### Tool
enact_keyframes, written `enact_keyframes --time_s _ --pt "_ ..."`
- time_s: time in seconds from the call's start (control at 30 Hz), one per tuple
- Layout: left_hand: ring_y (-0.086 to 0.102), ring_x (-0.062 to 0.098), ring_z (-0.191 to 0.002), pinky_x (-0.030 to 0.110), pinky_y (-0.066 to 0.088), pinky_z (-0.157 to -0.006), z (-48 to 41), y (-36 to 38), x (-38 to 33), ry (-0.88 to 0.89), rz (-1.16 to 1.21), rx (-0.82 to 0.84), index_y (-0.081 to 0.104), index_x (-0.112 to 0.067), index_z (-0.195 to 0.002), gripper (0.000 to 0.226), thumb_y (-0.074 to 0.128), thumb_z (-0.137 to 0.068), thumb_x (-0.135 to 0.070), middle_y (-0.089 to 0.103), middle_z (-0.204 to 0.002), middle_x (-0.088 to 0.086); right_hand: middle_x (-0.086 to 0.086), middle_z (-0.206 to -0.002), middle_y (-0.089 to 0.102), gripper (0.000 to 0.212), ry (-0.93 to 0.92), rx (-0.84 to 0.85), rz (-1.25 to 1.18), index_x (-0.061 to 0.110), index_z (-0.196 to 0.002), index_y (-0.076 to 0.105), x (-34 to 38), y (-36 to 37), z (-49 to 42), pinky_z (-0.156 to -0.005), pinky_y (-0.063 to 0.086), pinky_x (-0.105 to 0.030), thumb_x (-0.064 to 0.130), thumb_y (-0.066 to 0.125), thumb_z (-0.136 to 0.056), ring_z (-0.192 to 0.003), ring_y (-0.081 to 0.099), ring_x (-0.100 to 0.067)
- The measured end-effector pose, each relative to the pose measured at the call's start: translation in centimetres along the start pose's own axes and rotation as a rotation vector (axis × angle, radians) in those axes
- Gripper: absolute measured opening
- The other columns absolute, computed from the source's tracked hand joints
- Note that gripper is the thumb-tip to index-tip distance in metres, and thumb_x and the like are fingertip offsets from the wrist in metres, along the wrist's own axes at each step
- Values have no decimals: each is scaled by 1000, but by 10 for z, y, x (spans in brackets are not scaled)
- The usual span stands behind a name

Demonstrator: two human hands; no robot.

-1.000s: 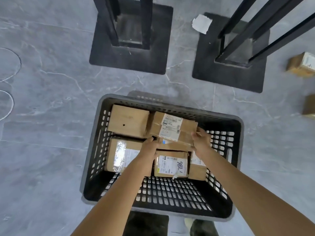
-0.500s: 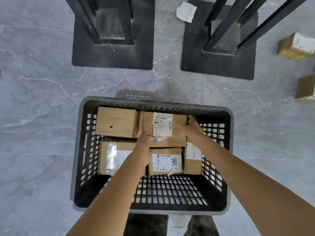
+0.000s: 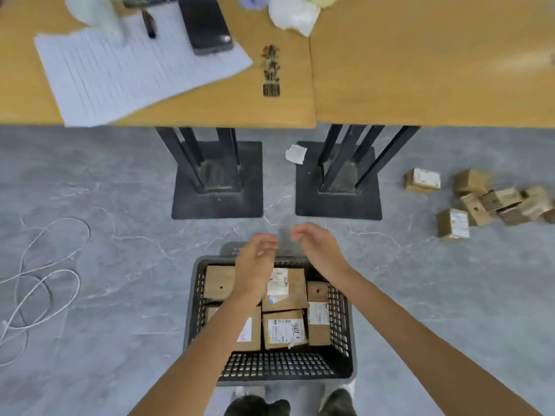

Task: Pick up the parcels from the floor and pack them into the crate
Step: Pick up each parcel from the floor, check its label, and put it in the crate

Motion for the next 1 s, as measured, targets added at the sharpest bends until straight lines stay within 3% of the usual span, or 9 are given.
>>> enact_keyframes --time_s 0.1,0.17,0.27,0.4,0.47,0.57,0.73,0.9,1.0 --pt "57 6 -95 12 40 -74 39 -23 -121 191 -12 -30 64 -18 -104 21 48 -94 -9 66 -101 -5 -7 -106 68 24 -149 -67 -10 11 -117 59 102 -59 41 -80 45 -16 9 48 -95 -101 62 -20" --pt "57 5 -94 15 42 -75 68 -29 -195 315 -43 -23 64 -19 -105 21 48 -94 -11 67 -101 -6 -10 -105 68 28 -220 -96 -14 14 -124 54 162 -103 75 -72 43 -8 11 47 -97 -99 62 -20" --pt "57 -2 -91 8 41 -73 119 -32 -295 476 -81 -19 64 -19 -105 20 48 -95 -12 67 -101 -7 -7 -102 69 27 -319 -203 -50 17 -123 53 240 -174 137 -76 46 -14 12 47 -97 -95 61 -17" --pt "54 -12 -90 6 40 -71 200 -8 -400 646 -76 56 61 -22 -105 24 45 -94 -8 66 -96 -13 -5 -98 70 25 -404 -322 -58 19 -119 55 301 -251 220 -85 48 -30 15 46 -96 -98 62 -15" --pt "54 -10 -94 6 38 -73 236 16 -438 718 -105 110 60 -25 -103 26 46 -92 -7 65 -97 -14 -4 -97 70 25 -447 -360 -40 18 -120 55 316 -286 258 -86 48 -29 14 45 -97 -98 62 -13" --pt "54 -9 -95 10 38 -76 284 58 -486 830 -140 164 59 -28 -104 26 47 -92 -8 66 -98 -15 -4 -97 70 25 -488 -470 -48 18 -119 56 319 -353 316 -77 44 -18 12 46 -96 -96 61 -11" --pt "54 -10 -97 14 39 -83 355 143 -535 958 -153 253 61 -27 -106 27 49 -92 -7 65 -101 -17 0 -98 71 24 -495 -644 -87 22 -116 57 277 -486 405 -72 44 -14 14 45 -98 -95 62 -14" --pt "54 -10 -100 8 39 -83 398 239 -557 998 -122 288 61 -25 -107 28 48 -91 -6 64 -105 -17 11 -93 70 23 -501 -795 -102 34 -104 58 202 -614 479 -88 47 -27 15 46 -98 -100 63 -12" --pt "55 -3 -104 14 41 -86 417 297 -562 1021 -121 278 61 -23 -110 28 48 -91 -6 64 -106 -14 5 -94 71 22 -478 -864 -131 27 -107 59 148 -676 505 -86 45 -26 12 46 -98 -101 64 -12"
Point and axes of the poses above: each hand's wrist, its own z-axis away from the middle knuckle, its own y-axis out of the palm, x = y × z, the point moved 10 cm from there along -z, towards the middle knuckle
